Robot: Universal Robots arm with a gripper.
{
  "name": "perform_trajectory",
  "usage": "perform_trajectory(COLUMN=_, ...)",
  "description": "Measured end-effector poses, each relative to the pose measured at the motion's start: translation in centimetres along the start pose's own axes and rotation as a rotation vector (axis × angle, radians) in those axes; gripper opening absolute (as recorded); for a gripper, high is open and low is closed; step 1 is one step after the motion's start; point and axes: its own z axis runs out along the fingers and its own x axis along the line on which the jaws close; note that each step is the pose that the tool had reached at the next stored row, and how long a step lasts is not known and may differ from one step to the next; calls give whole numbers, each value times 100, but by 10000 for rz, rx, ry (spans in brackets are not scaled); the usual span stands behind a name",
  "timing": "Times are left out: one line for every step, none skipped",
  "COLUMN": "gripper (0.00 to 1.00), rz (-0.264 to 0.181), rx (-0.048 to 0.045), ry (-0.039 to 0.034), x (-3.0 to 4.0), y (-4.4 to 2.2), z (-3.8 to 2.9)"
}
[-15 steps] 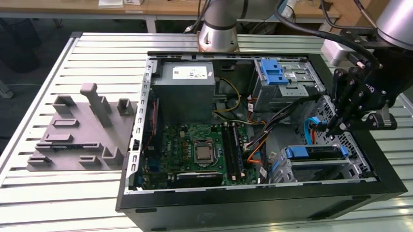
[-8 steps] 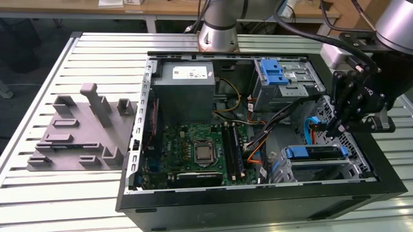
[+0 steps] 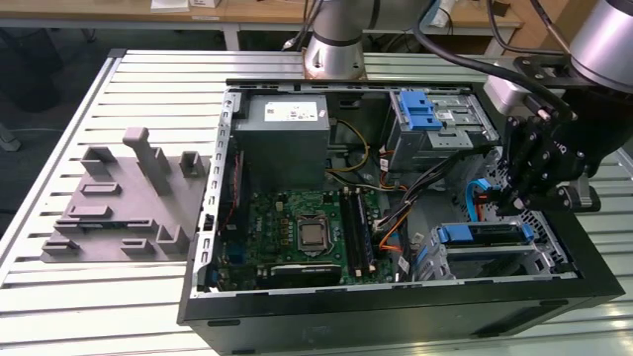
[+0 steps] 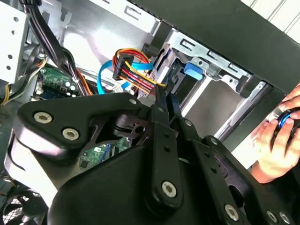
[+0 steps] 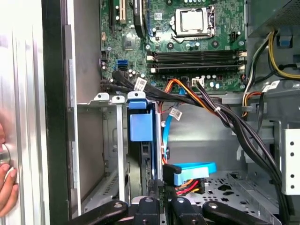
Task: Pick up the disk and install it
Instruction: 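Insert the first disk wire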
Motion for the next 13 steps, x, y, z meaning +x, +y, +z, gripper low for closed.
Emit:
perform_trajectory(gripper=16, rz=0, rx=0, ry=-1, x=9, y=-1, z=7)
perform_trajectory(gripper=16, rz=1, rx=0, ry=-2, x=18, y=-1, z=15)
perform_trajectory(gripper=16, rz=2, rx=0, ry=-4, x=22, y=-1, z=20)
perform_trajectory(gripper=16, rz=3, rx=0, ry=-3, x=22, y=-1, z=20)
perform_trajectory(gripper=16, rz=3, rx=0, ry=-3, x=23, y=-1, z=20)
perform_trajectory(gripper=16, rz=6, rx=-1, ry=0, x=28, y=-1, z=20)
perform_trajectory(gripper=16, rz=11, rx=-1, ry=-2, x=33, y=-1, z=22)
perform_trajectory(gripper=16, rz=17, rx=-1, ry=-2, x=38, y=-1, z=25)
perform_trajectory(gripper=16, rz=24, rx=-2, ry=-2, x=42, y=-2, z=30)
perform_trajectory(gripper=16, rz=35, rx=-2, ry=-6, x=42, y=-2, z=38)
perform_trajectory(gripper=16, rz=67, rx=-4, ry=-2, x=42, y=-2, z=43)
perform_trajectory(gripper=16, rz=114, rx=-6, ry=0, x=42, y=-2, z=48)
perform_trajectory(gripper=16, rz=164, rx=-8, ry=0, x=42, y=-2, z=53)
